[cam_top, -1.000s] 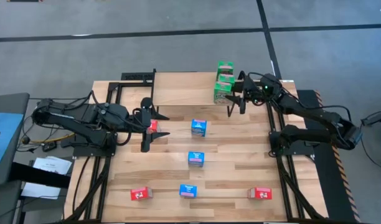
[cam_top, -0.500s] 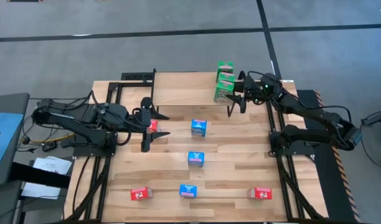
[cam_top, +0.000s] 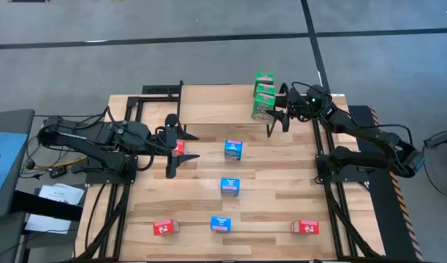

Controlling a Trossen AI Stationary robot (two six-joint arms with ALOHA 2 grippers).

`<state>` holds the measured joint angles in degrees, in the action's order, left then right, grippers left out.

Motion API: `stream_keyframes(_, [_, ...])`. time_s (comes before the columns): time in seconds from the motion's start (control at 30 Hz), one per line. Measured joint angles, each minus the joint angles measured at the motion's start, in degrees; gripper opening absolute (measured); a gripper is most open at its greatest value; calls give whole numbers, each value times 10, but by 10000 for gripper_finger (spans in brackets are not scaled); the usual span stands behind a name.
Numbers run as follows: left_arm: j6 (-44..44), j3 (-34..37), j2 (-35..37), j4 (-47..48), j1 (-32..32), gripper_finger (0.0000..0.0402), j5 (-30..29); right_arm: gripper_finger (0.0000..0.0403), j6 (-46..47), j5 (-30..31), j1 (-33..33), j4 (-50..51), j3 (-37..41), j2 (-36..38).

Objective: Stack cereal on shelf
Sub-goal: Put the green cereal box on the shelf aligned with the other green cereal box

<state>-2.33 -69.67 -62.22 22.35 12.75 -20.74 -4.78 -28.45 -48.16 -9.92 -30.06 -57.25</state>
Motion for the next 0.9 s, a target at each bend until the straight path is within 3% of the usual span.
stream_keyframes(0.9, [26,0,0,-4,0,242,-11,251,3,23,13,23,3,1])
